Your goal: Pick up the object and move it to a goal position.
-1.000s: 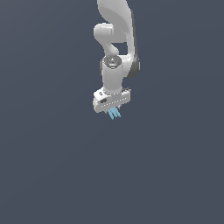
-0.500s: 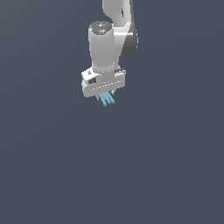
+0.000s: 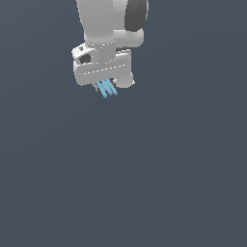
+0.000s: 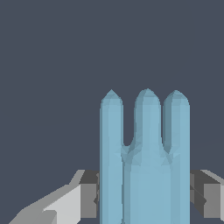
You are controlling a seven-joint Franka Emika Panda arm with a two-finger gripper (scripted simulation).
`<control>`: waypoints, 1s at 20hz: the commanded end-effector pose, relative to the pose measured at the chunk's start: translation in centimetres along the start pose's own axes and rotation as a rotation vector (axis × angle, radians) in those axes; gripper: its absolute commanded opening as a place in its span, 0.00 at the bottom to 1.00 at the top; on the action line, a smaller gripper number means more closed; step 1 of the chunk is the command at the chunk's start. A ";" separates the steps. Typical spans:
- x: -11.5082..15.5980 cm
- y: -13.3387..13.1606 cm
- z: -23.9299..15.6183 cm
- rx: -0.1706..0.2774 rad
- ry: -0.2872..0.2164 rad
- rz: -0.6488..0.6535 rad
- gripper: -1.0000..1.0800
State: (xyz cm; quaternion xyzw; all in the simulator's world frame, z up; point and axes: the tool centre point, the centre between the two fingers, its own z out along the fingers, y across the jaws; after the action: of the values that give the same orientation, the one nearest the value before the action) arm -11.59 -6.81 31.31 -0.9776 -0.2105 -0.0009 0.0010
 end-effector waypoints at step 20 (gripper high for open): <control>-1.4 3.5 -10.4 -0.002 -0.002 0.001 0.00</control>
State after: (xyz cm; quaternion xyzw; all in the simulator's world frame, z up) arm -11.47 -10.56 41.67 -0.9777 -0.2101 -0.0004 -0.0002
